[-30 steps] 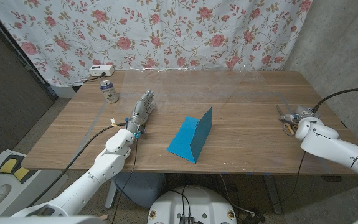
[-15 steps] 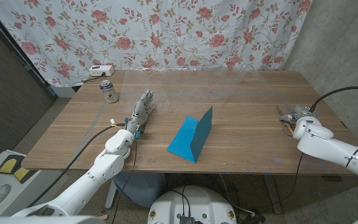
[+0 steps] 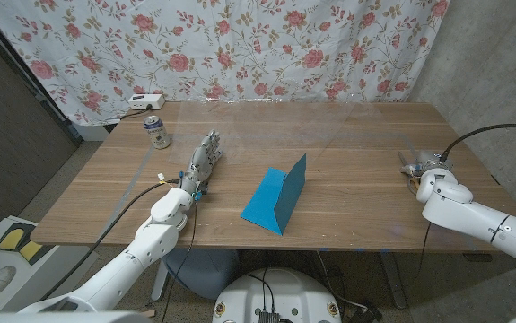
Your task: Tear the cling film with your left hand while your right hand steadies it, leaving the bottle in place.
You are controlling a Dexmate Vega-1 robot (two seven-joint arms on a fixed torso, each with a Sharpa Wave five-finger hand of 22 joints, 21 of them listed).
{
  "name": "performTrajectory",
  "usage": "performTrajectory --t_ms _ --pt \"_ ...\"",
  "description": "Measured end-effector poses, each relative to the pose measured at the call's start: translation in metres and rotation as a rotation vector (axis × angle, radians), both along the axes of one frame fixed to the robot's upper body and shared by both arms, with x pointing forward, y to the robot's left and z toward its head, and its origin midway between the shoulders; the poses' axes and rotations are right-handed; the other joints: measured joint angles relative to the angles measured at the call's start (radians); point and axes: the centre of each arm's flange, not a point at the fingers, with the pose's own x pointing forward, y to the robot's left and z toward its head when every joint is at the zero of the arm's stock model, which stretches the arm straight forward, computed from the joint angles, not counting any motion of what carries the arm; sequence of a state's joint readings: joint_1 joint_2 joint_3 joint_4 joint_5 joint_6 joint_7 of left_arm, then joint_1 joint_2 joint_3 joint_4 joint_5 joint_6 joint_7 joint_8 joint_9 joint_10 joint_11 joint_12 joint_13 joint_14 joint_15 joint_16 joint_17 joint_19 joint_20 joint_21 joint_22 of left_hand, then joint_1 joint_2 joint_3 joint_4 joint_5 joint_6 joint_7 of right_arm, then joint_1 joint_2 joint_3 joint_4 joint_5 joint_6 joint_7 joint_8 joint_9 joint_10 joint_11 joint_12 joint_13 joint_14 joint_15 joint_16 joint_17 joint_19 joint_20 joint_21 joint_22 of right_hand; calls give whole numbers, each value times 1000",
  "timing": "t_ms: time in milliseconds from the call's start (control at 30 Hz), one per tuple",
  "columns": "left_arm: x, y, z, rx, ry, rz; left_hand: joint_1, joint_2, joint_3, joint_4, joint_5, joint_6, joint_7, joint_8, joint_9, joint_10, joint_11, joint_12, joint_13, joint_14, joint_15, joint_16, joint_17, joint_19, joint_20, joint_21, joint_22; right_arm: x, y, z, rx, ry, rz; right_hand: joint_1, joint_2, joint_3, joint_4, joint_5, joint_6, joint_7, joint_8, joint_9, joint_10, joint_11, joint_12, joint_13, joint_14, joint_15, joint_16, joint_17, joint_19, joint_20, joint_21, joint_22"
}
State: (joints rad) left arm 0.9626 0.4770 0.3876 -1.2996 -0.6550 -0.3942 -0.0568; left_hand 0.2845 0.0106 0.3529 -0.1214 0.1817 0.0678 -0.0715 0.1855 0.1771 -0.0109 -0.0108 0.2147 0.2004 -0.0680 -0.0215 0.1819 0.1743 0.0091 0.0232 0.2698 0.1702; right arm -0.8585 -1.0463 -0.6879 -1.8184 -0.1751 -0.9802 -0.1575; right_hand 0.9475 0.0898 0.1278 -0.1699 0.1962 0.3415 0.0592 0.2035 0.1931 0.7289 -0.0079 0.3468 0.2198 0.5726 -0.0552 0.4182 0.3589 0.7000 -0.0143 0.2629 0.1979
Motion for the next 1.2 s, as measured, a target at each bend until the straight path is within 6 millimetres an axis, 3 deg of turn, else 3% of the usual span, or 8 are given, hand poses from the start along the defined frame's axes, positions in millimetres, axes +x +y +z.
performTrajectory --t_ms 200,267,600,733,900,1200 --pt "0 0 0 0 -2 -1 0 0 0 0 0 0 0 0 0 0 0 0 0 0 0 0 0 0 0 -4 0 0 2 -5 1 2 1 57 1 29 -3 -4 -14 4 -8 0 -2 2 2 -4 87 4 21 5 82 -5 34 -2" --pt "0 0 -1 0 -2 -2 0 0 0 0 0 0 0 0 0 0 0 0 0 0 0 0 0 0 0 -4 0 0 1 -6 5 2 0 78 3 40 -4 -5 -28 -2 -12 0 -14 -10 24 -4 107 17 27 4 91 1 51 -2" --pt "0 0 -1 -1 -2 -3 0 0 0 0 0 0 0 0 0 0 0 0 0 0 0 0 0 0 0 -7 0 -2 0 -11 31 10 8 188 6 88 -19 -4 -71 -23 -19 0 -32 -35 30 34 111 21 31 1 91 2 63 -3" --pt "0 0 -1 -2 -3 -4 0 0 0 0 0 0 0 0 0 0 0 0 0 0 0 0 0 0 0 -11 0 -3 -1 -12 39 12 9 261 7 110 -19 4 -83 -21 -19 0 -36 -41 35 44 111 21 31 0 91 2 63 -3" --pt "0 0 -1 -2 -4 -4 0 0 0 0 0 4 -4 0 0 0 0 0 0 0 0 0 0 0 0 -11 0 -3 -1 -12 41 11 12 358 9 130 -18 12 -108 -43 -19 4 -34 -39 62 44 111 21 32 1 91 2 63 -3" --pt "-1 -1 -3 -5 -5 -5 -5 5 -2 2 0 4 -4 0 0 0 0 0 0 0 0 0 0 4 -4 -15 0 -4 -3 -14 56 -13 13 499 -29 130 -18 23 -98 -78 -11 5 -33 -47 113 86 111 21 53 1 91 2 63 -3"
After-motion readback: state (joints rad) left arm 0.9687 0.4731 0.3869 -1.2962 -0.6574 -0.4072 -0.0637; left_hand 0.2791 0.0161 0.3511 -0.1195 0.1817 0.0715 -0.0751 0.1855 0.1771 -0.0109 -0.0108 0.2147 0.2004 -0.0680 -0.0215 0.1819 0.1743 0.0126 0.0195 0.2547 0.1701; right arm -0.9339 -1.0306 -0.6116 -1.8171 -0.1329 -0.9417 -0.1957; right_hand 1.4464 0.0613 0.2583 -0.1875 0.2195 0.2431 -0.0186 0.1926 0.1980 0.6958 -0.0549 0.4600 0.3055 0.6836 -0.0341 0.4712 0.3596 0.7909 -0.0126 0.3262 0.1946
